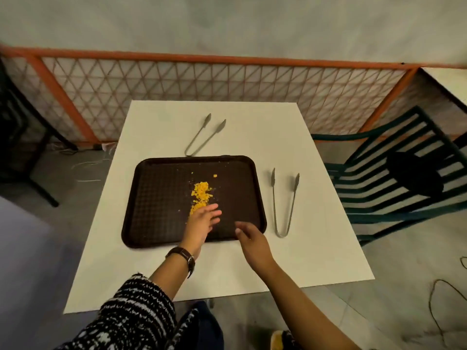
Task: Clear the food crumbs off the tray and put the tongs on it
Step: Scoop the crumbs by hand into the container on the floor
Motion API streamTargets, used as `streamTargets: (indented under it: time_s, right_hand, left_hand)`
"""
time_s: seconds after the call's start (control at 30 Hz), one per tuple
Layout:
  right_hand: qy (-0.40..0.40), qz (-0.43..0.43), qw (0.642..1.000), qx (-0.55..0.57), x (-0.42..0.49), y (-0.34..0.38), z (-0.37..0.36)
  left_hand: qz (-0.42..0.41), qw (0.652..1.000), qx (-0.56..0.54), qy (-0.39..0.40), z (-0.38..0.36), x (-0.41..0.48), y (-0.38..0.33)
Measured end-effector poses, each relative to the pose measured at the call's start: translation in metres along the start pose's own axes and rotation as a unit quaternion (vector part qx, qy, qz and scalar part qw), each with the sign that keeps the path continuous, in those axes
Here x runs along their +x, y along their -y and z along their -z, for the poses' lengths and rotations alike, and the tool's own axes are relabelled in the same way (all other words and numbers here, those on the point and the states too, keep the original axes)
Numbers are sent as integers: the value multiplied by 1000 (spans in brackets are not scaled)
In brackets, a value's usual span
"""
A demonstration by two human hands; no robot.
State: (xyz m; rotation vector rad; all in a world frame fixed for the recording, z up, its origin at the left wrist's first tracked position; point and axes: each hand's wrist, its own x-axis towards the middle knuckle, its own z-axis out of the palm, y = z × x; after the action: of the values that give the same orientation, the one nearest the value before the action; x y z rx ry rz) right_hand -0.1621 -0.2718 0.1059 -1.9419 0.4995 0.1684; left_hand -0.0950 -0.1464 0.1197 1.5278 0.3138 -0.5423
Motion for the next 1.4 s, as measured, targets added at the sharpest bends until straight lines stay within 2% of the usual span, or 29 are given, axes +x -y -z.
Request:
streamTargets:
  time_s: [0.3,0.67,0.9,1.1,1.23,1.3,1.4]
  right_hand:
    - [48,55,993,-95,89,24,-42]
    - [142,151,946,-249,206,12,-41]
    - [124,195,916,-329,264,3,-56]
    - [231,278,877,-318,238,5,-87]
    - [335,297,860,-244,206,5,-95]
    - [330,289,875,-206,194,3,-92]
    - [253,277,904,-207,180,-2,-79]
  left_hand:
    - [4,998,33,-47,63,100,-25]
    - [42,994,20,-101,100,142,-19]
    - [45,989,-6,-142,127,148,-8]
    - [52,986,-34,-155,135,150,4]
    - [51,985,-41,-159,133,151,6]
    - [42,986,-34,-156,130,149,7]
    - [30,990,-13,-137,124,146,7]
